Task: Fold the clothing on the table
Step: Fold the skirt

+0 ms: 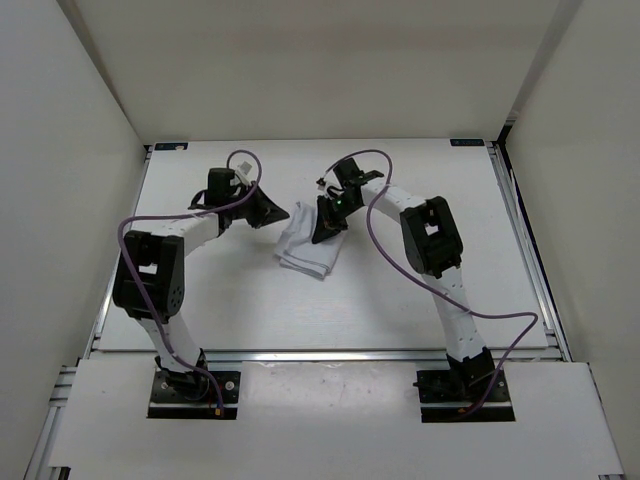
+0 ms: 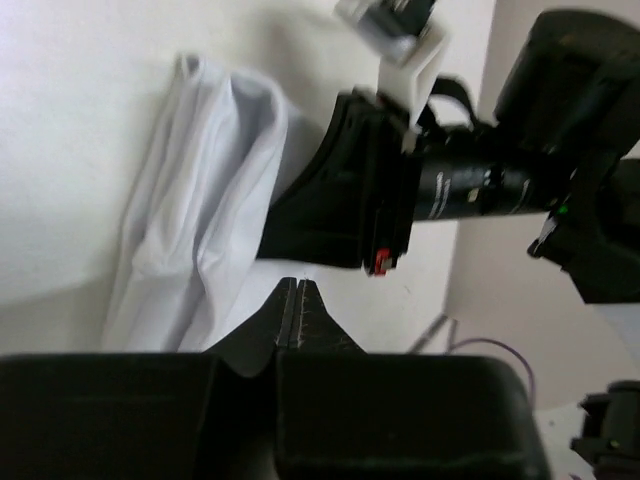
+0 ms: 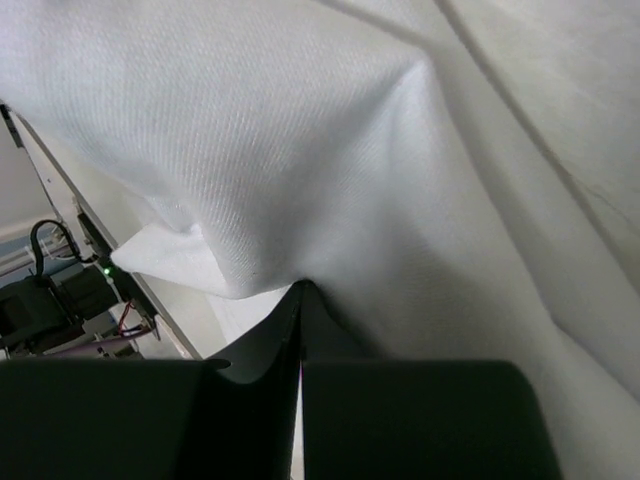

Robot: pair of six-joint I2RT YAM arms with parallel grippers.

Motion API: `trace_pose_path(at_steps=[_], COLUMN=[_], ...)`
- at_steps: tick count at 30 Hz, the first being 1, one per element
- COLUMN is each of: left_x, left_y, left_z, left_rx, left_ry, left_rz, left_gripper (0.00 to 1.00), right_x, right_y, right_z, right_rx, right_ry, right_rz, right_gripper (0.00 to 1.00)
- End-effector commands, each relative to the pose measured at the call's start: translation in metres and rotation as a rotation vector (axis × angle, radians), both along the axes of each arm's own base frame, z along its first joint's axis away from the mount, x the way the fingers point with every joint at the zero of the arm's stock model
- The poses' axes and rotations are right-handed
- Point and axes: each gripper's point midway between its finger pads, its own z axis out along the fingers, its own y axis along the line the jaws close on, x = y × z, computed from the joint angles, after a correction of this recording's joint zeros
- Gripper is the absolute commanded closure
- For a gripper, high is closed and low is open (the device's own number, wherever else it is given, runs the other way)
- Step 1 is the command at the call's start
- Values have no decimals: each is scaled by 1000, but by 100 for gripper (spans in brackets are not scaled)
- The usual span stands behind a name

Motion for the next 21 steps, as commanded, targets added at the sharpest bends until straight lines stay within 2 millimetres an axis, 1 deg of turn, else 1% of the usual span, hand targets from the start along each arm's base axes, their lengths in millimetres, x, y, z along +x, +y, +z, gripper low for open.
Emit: trace_pose_path(at_steps=[1,2,3,4,5,7,8,9,10,12,13,14,16,17,18,19,21], left_x=[-17,-21,-27,-30,-30,-34,-35,-36,-32,-30,-27,-26,-23,-21,-20,-20,-17], left_y=[-37,-43,-53,-60,-62,-76,-85,-90,-94,-98,-94,-90,-86,-80,-77,-73,-66], left_z=[28,25,30,27,26,30,31,29,32,12,0,-17,-32,-41,-44,-55,-69], left_rx=[-200,-234,-271,-284,-288,-306,-309,-317,-317,-272,-228,-174,-124,-101,-92,-68,-17], left_ry=[-43,-27,-28,-21,-15,-22,-30,-11,-24,4,13,28,41,50,48,60,71], left_rz=[-120,-124,-144,-147,-147,-175,-196,-204,-204,-192,-173,-158,-139,-116,-110,-99,-75], left_gripper=[100,100,100,100,100,100,100,100,100,100,100,100,100,100,100,100,100], right_x=[23,24,26,27,28,29,28,25,24,21,17,15,11,11,7,3,0], right_y=[-22,-24,-25,-26,-27,-31,-30,-30,-31,-32,-30,-31,-34,-35,-36,-35,-38], right_z=[25,29,36,42,47,59,65,62,67,74,70,75,66,70,63,56,47], right_rx=[-46,-43,-42,-35,-35,-21,-20,-25,-21,-20,-21,-16,-7,2,-5,-7,-17], right_ry=[-110,-111,-129,-140,-149,-160,-169,-161,-167,-175,-164,-169,-133,-139,-118,-92,-73], right_rz=[-37,-44,-47,-51,-54,-62,-65,-66,-66,-72,-70,-69,-80,-79,-76,-75,-76], right_gripper=[100,100,100,100,100,100,100,100,100,100,100,100,100,100,100,100,100])
